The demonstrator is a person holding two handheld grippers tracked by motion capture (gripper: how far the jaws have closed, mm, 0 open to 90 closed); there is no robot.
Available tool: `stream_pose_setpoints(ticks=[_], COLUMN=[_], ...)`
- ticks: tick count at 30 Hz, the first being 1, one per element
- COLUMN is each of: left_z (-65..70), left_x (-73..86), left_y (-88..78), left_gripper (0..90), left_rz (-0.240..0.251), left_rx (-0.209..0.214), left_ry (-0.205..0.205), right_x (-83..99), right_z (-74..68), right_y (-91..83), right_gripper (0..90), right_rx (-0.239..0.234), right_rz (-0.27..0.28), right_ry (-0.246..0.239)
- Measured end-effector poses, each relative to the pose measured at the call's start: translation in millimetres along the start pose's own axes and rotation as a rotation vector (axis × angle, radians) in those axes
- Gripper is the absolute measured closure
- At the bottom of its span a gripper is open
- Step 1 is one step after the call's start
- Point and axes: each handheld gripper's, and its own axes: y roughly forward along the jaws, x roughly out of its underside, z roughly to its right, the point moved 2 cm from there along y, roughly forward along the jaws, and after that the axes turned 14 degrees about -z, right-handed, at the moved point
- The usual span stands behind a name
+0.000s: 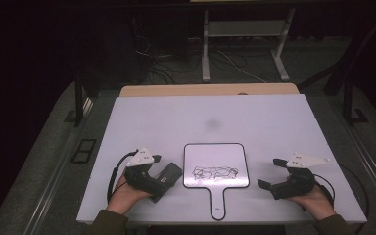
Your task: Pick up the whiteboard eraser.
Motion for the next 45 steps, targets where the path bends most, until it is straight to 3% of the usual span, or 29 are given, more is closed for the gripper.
stream_pose_setpoints(ticks=[9,22,31,45], left_z=[6.7,15.9,15.5,8.5], left_x=[-2.7,-1.9,2.9,10.0], left_y=[3.9,13.9,16.6,19.0], left_gripper=[0.0,0.0,1.4,10.4], left_rz=[-0.007,-0.061,-0.101,-0.168], left_rx=[0.002,-0.02,-0.063,-0.082], left_ry=[0.005,0.018,0.019,-0.006], right_x=[0.0,0.3,0.4,0.8], right_z=[-0.8,-1.4,-1.6,-1.3], right_y=[-0.1,0.5,0.2,0.7], right_gripper=[0.0,0.0,0.0,0.0], right_rx=[-0.001,-0.005,-0.005,-0.006], right_rz=[0.003,-0.001,0.0,-0.004], right_ry=[-0.006,-0.009,-0.008,-0.006])
